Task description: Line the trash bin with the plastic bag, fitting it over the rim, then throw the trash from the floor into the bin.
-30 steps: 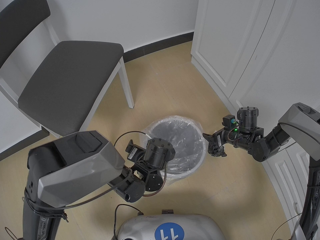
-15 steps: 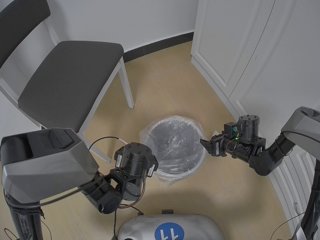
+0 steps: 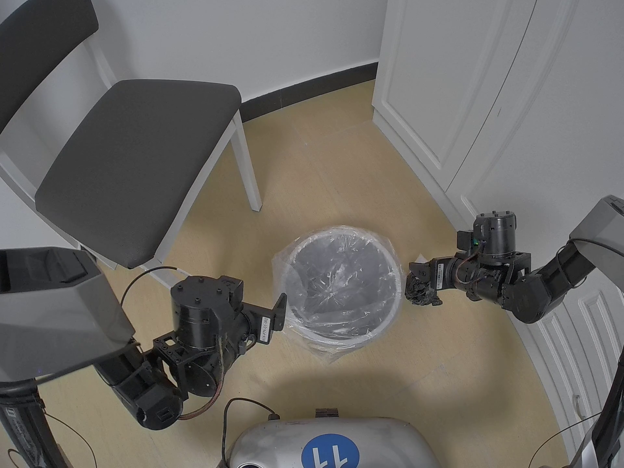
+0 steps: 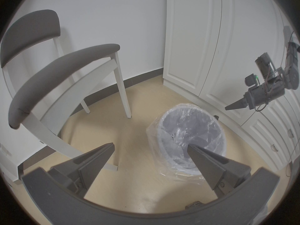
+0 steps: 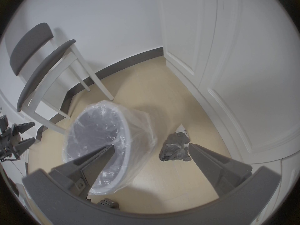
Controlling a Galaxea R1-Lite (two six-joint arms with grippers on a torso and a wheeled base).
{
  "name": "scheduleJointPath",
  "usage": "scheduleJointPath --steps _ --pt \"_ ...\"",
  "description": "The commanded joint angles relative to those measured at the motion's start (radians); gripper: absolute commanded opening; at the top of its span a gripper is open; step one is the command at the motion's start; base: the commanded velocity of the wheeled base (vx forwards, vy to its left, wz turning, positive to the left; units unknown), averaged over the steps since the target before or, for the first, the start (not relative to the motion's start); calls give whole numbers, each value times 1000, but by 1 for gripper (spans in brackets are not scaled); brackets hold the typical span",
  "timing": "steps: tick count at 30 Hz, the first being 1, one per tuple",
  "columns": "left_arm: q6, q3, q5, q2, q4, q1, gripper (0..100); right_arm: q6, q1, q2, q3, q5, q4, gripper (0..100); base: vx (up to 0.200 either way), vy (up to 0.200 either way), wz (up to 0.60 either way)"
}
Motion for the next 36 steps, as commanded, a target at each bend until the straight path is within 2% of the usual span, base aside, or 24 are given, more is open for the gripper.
scheduleJointPath --steps 1,4,8,13,21,24,28,31,36 --pt "1 41 -10 -73 -8 8 100 5 -31 -2 -29 -2 19 100 0 0 0" --pt "-1 58 -10 -102 -8 11 100 4 -80 24 -52 0 61 100 0 0 0" --pt "1 62 -10 -105 -18 8 100 -1 -100 80 -63 2 93 100 0 0 0" --pt "12 75 -9 -98 -81 2 100 -16 -100 211 -85 11 102 100 0 0 0" --pt "26 76 -4 -107 -87 8 100 -4 -94 326 -148 2 47 100 0 0 0" --pt "29 76 -4 -104 -100 10 100 13 -97 384 -197 -9 26 100 0 0 0" --pt "29 73 -4 -95 -103 10 100 64 -100 424 -260 -58 22 100 0 0 0" --pt "29 72 -5 -93 -103 10 100 93 -102 436 -284 -63 18 100 0 0 0" --pt "29 67 -5 -93 -103 14 100 134 -108 476 -327 -64 -97 100 0 0 0"
